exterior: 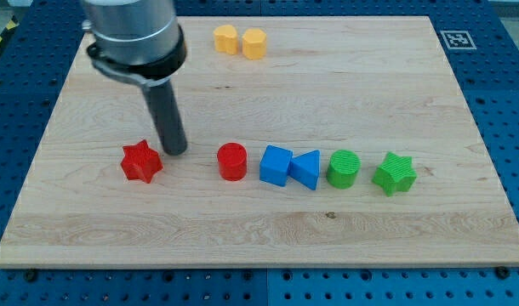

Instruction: Move your arm close to the heart

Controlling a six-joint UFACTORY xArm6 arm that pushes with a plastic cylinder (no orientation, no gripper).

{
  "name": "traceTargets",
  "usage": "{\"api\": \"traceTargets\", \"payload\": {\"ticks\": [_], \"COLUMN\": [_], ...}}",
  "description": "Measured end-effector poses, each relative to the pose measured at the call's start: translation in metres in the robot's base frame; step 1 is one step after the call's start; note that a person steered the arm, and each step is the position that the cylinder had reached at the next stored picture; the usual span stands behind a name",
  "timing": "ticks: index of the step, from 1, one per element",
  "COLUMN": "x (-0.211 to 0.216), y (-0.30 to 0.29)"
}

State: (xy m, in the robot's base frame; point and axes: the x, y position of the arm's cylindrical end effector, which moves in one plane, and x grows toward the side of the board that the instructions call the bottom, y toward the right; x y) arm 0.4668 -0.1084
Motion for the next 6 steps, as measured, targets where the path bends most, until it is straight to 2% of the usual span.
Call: {"api": "traceTargets", "payload": {"ticks": [1,4,5,6], "x": [-0.041,-0.246,-0.275,-0.273], "y": [0.022,-0.012,0.026,0.068]}}
